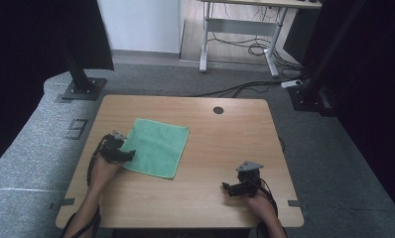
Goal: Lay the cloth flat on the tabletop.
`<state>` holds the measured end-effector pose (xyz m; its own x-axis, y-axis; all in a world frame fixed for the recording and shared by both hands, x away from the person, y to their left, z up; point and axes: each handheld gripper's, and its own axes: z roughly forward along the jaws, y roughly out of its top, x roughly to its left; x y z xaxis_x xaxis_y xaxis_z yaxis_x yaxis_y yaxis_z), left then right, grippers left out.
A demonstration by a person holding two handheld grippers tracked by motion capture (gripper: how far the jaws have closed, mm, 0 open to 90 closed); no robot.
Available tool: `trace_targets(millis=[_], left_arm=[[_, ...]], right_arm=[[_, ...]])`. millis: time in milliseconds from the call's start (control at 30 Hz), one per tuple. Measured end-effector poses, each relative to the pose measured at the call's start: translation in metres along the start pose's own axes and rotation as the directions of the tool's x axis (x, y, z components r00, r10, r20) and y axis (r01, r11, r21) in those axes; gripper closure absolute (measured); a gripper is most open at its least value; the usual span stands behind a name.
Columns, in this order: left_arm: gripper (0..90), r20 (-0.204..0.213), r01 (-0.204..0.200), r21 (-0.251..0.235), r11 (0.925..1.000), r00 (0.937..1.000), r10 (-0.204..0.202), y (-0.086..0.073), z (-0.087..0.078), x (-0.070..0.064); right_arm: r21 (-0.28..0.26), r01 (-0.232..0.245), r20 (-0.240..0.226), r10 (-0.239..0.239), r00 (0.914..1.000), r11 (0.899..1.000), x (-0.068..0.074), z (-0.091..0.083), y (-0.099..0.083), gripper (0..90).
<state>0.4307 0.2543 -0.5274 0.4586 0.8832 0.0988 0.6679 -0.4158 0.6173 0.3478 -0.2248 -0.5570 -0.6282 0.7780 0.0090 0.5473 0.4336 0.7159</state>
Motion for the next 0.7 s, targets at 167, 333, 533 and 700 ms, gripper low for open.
trace_targets(millis=[167,333,533,700], left_arm=[[25.8,0.022,-0.019,-0.008,0.9998,0.9996,0.019,0.003,0.009,-0.013],[26.0,0.039,-0.018,-0.021,0.9996,0.9991,0.019,0.002,0.008,-0.027],[25.9,0.092,-0.019,-0.022,0.9996,0.9955,0.021,0.002,0.007,-0.048],[25.8,0.125,-0.053,-0.022,0.9983,0.9906,0.056,0.005,0.007,-0.066]], right_arm=[[0.000,0.000,0.000,0.000,1.0000,1.000,0.000,0.000,0.000,0.0],[0.000,0.000,0.000,0.000,1.0000,1.000,0.000,0.000,0.000,0.0],[0.000,0.000,0.002,0.000,1.0000,1.000,0.000,0.000,0.000,0.0],[0.007,-0.007,0.006,0.007,1.0000,1.000,0.001,0.003,0.004,0.0]])
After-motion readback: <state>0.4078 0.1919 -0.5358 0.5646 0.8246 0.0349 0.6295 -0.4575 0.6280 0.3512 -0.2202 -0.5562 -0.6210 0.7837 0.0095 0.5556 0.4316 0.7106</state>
